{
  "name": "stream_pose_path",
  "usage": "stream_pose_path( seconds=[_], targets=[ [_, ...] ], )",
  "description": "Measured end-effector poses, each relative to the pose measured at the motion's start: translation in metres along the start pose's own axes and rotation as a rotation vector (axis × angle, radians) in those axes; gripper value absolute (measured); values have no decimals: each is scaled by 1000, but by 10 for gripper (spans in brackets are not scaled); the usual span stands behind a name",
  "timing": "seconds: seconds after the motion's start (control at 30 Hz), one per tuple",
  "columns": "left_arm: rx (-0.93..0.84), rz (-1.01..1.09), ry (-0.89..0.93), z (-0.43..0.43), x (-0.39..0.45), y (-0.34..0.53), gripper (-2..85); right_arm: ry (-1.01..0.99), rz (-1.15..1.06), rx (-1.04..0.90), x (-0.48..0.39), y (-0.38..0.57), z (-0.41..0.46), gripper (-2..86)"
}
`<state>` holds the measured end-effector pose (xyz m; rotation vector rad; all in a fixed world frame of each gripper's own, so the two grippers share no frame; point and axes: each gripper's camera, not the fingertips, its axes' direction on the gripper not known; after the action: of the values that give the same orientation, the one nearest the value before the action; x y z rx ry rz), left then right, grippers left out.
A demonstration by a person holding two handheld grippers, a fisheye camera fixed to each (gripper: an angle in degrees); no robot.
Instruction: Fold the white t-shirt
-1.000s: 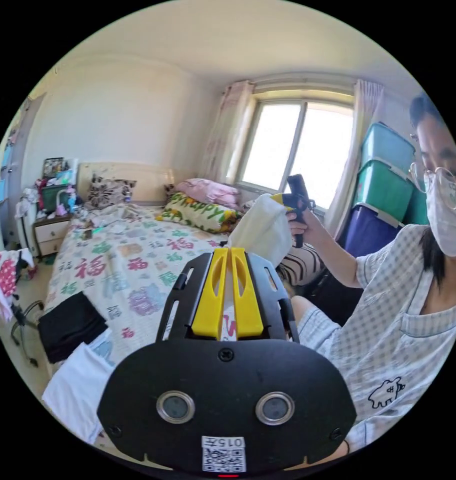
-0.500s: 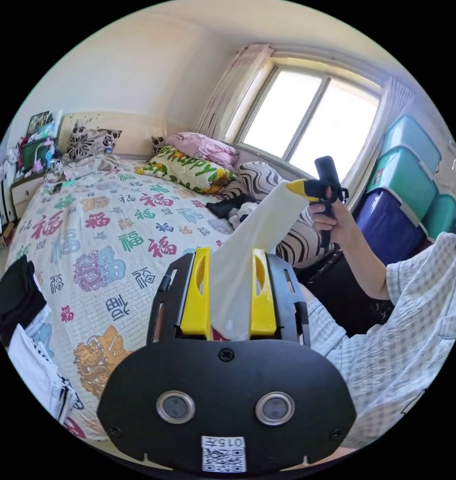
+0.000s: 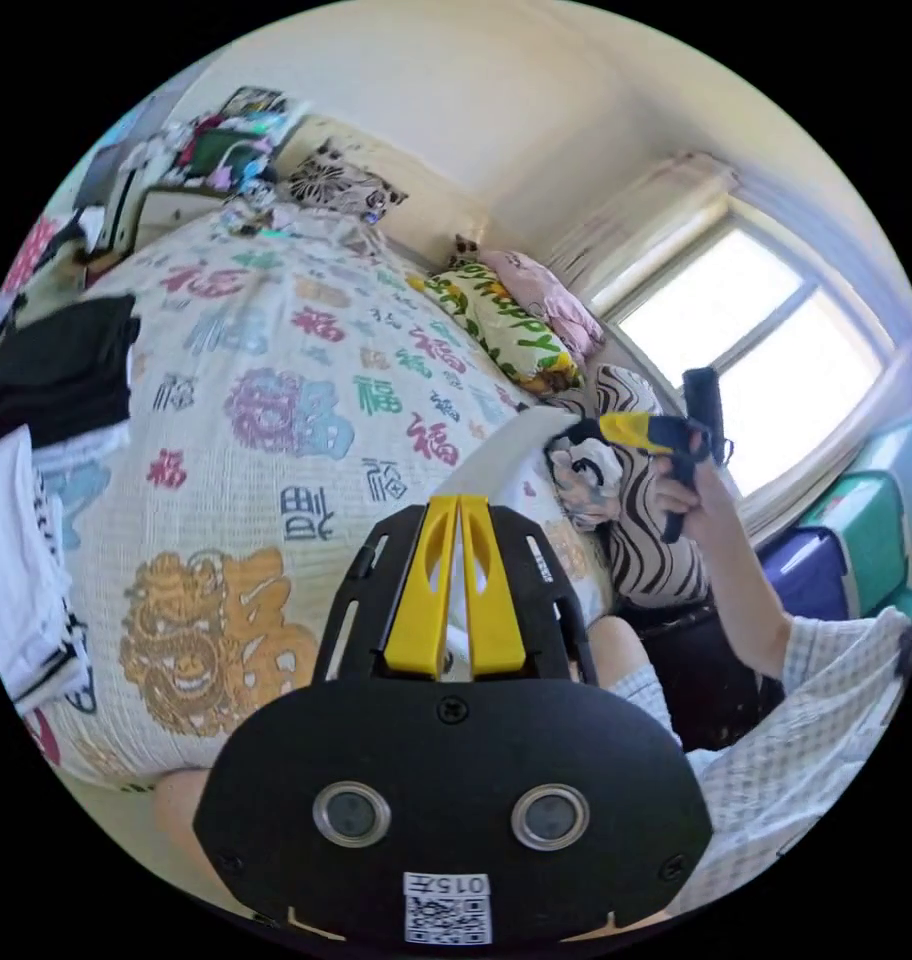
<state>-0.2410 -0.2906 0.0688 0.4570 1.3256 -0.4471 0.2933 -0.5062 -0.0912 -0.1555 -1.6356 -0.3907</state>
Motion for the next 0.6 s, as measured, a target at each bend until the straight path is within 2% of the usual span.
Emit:
stream_pose_path(
  seconds=[0.17, 0.23, 0.3, 0.37, 0.47, 0.6],
  targets=[
    [-242, -4, 36, 57, -16, 42, 83, 46, 212, 20, 57, 99, -12, 81],
    [-352, 6, 20, 93, -11, 60, 103, 164, 340, -5, 77, 146, -12, 95],
    [-441, -18, 5, 138, -9, 78, 112, 187, 425, -9, 90, 173, -10, 103],
    [-459, -67, 42, 165, -13, 86, 107, 123, 471, 8, 103, 189, -5, 102],
    [-420, -112, 26, 185, -21, 83, 51, 61, 499, 31, 118, 195, -1, 40],
    [-300, -104, 92, 154, -27, 59, 1, 14, 440, 204, 112, 189, -42, 1]
  ],
)
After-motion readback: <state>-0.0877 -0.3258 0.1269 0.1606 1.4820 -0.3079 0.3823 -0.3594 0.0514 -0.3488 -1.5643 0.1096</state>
